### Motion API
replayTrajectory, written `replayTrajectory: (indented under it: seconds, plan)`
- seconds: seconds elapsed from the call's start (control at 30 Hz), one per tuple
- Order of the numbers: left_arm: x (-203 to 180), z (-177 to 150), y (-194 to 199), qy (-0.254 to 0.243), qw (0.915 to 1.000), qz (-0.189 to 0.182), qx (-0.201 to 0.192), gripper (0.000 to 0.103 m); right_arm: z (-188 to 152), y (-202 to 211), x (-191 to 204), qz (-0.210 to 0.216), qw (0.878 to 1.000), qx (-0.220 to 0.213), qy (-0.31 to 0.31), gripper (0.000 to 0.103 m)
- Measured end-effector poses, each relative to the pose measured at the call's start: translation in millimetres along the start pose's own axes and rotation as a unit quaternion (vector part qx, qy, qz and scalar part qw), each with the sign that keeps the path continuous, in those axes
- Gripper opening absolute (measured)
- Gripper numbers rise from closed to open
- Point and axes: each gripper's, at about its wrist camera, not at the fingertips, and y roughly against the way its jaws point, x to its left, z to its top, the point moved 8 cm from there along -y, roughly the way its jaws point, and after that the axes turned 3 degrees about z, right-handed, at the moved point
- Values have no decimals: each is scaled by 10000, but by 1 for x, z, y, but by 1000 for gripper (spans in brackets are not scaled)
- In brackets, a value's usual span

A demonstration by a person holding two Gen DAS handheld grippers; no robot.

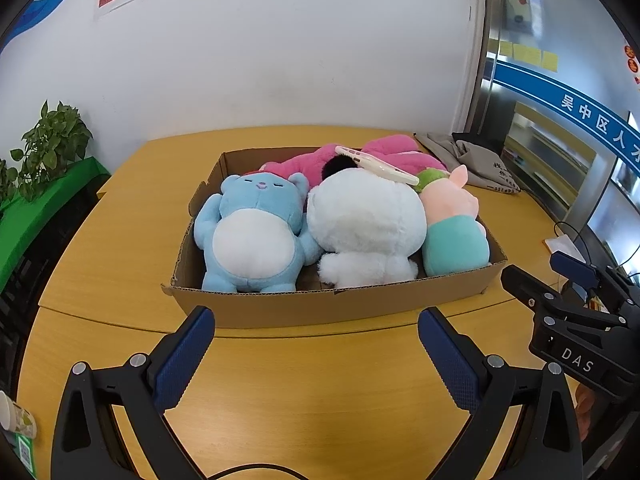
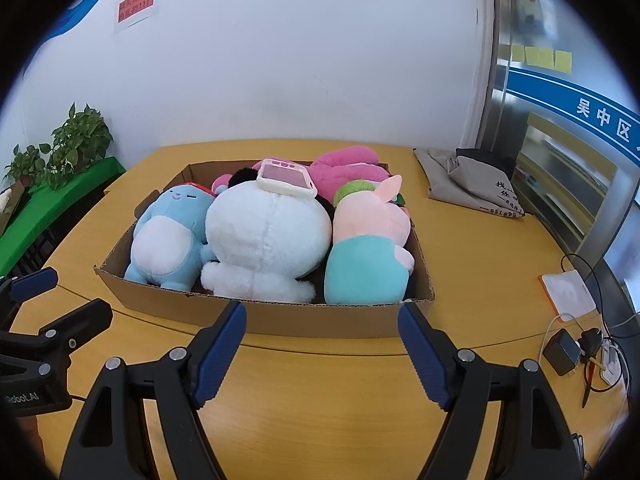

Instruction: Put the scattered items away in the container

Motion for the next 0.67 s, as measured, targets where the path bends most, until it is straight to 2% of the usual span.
replayTrajectory:
  seconds: [0.4, 0.5, 0.67]
  plan:
    - [1, -8, -9, 38, 9999, 67, 147, 103, -4, -4, 0, 6, 10000, 41, -22, 78]
    - [0, -13, -13, 139, 9995, -101, 279, 103, -4, -4, 2, 35, 10000, 12, -21, 78]
    - [-1, -12, -12, 72, 9998, 1, 198, 103, -4, -6, 4, 67, 10000, 15, -3, 78]
